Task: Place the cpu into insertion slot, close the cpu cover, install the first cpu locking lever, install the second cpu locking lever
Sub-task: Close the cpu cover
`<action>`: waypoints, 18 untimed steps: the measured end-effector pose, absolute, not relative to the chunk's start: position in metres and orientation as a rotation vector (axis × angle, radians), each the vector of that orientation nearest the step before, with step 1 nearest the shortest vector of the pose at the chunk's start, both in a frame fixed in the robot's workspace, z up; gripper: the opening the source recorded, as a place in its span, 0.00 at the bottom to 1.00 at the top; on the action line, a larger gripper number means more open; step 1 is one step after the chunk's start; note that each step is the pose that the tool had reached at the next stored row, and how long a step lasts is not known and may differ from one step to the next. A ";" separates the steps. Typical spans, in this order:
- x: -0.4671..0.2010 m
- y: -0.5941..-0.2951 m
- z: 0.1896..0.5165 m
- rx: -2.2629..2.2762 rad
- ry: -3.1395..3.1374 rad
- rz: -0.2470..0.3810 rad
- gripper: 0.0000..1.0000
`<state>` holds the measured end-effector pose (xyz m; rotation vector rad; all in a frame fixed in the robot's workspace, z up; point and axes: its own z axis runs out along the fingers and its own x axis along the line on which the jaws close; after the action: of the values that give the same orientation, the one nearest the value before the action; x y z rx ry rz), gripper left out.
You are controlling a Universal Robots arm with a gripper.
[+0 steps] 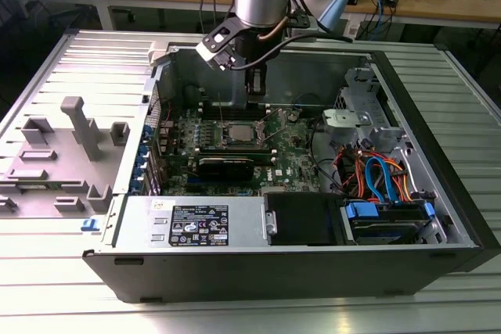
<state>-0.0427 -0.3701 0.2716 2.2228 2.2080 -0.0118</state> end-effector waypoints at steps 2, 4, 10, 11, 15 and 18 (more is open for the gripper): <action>-0.041 -0.370 0.272 2.223 2.208 -0.012 0.11; -0.040 -0.370 0.272 2.223 2.208 -0.012 0.11; -0.040 -0.370 0.274 2.223 2.208 -0.011 0.11; -0.040 -0.370 0.274 2.223 2.208 -0.012 0.11; -0.040 -0.370 0.275 2.223 2.208 -0.011 0.11; -0.038 -0.370 0.276 2.223 2.208 -0.012 0.11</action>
<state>-0.0383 -0.3701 0.2758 2.2228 2.2080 -0.0119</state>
